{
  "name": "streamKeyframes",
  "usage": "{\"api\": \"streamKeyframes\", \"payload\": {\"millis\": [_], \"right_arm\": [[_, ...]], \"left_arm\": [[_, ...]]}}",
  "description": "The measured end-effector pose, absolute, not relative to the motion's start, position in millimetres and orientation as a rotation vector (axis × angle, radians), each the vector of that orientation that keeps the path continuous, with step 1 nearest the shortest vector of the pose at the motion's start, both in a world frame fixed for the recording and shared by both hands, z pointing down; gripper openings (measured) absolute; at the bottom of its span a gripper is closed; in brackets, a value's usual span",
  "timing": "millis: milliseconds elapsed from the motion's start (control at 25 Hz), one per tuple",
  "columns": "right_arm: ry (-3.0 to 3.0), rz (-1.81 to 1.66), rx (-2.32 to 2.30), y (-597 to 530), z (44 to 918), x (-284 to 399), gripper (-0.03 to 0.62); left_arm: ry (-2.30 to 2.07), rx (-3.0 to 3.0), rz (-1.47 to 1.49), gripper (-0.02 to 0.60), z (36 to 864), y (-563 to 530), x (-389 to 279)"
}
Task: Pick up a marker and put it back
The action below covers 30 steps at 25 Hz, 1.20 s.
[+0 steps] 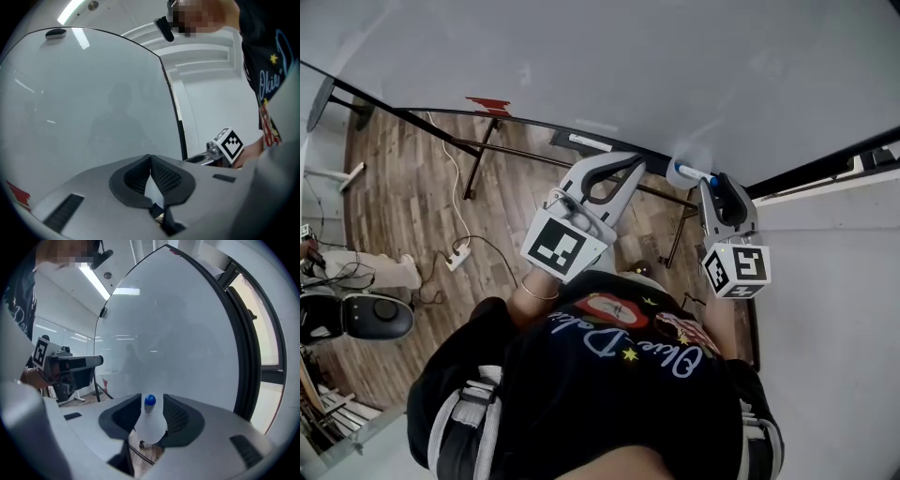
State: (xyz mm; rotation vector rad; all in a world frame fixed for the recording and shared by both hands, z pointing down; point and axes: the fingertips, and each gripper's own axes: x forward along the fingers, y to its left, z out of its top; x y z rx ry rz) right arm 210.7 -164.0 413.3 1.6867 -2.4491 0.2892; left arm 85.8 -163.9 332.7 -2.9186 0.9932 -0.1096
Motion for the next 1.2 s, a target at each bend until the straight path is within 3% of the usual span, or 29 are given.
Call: {"api": "streamKeyframes", "payload": {"millis": [440, 680, 1200], "right_arm": [[-2.447, 0.328, 1.663, -171, 425, 206, 0.128], [-2.44, 0.3, 1.652, -172, 422, 203, 0.077], [-2.483, 0.18, 1.631, -175, 392, 200, 0.075]], "left_arm": [[1.03, -2.908, -0.128, 0.003, 337, -166, 79], [1.07, -2.904, -0.129, 0.003, 338, -166, 69], [1.086, -2.889, -0.107, 0.004, 334, -166, 69]]}}
